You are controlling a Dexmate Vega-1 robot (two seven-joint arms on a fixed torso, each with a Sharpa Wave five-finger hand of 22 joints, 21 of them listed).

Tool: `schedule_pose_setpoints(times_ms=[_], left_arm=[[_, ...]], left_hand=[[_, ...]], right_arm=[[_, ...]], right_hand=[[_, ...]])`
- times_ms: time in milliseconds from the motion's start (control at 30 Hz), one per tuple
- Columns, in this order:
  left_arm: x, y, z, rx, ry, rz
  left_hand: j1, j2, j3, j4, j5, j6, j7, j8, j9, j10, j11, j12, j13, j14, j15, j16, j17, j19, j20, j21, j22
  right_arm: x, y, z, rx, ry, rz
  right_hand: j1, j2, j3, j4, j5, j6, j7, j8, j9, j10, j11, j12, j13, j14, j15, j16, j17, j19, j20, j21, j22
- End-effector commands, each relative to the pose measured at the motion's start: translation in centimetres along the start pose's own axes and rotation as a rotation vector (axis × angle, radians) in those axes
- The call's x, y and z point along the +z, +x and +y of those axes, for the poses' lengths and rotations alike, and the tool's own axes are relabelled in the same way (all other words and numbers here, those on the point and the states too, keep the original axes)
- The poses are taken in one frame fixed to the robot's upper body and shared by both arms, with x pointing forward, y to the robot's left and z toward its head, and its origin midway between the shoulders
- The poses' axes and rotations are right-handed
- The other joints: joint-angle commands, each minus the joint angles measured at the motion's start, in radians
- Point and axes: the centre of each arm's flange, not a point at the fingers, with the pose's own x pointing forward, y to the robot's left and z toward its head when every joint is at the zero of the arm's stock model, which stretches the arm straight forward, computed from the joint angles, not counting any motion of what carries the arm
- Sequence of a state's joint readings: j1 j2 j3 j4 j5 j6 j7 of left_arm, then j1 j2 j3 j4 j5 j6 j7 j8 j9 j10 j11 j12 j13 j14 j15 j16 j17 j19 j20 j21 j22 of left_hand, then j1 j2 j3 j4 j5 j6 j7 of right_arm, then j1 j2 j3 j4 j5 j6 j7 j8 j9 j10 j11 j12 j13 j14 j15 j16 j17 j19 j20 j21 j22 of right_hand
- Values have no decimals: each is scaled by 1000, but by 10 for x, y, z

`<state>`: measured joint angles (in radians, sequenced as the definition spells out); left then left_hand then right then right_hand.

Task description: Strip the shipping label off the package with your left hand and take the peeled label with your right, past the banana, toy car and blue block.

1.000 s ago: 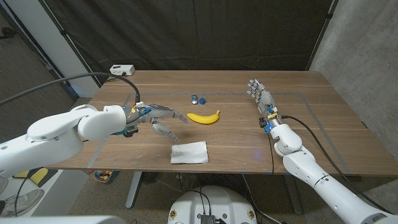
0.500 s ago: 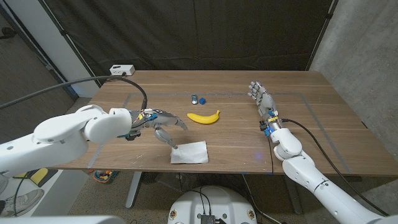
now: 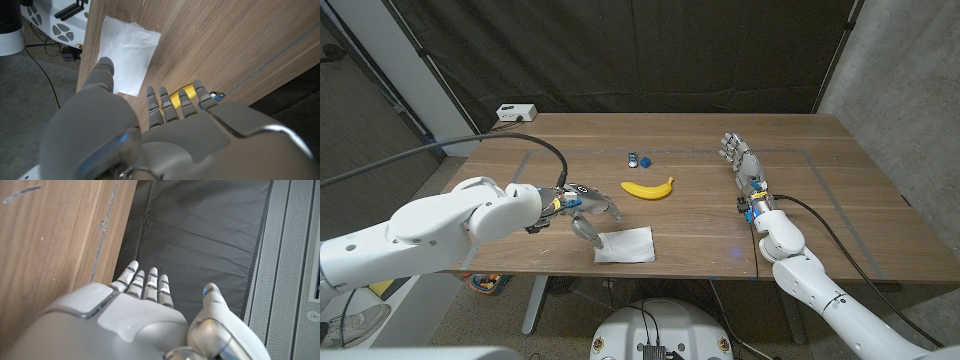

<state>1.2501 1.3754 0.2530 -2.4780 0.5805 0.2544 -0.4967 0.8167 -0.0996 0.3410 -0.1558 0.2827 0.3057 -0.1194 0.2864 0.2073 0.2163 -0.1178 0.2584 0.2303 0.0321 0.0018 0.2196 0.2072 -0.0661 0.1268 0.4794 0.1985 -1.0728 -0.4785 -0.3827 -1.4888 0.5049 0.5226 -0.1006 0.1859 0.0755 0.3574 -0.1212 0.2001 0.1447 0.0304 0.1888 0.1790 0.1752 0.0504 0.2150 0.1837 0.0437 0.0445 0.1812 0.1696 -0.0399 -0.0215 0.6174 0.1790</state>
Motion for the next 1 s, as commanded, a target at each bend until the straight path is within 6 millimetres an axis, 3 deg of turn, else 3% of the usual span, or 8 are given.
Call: schedule_pose_setpoints(times_ms=[33,1000], left_arm=[[12,8,-14,-9,79,44],[34,11,-42,27,193,124]], left_hand=[[13,0,2,4,-4,2,-7,1,6,2,-4,1,4,-4,-3,1,3,1,-5,-1,1],[21,-5,-15,17,-15,29,-4,15,13,36,-9,14,17,20,-29,11,8,8,-16,-3,2]], right_arm=[[-5,-5,-1,-8,4,6],[-8,-18,-2,-16,4,4]], right_hand=[[8,1,-2,-1,4,8,2,3,5,12,2,8,5,11,2,5,5,-1,-1,-1,3],[5,1,-3,1,4,8,0,2,5,11,2,7,5,13,1,5,5,2,-1,-8,3]])
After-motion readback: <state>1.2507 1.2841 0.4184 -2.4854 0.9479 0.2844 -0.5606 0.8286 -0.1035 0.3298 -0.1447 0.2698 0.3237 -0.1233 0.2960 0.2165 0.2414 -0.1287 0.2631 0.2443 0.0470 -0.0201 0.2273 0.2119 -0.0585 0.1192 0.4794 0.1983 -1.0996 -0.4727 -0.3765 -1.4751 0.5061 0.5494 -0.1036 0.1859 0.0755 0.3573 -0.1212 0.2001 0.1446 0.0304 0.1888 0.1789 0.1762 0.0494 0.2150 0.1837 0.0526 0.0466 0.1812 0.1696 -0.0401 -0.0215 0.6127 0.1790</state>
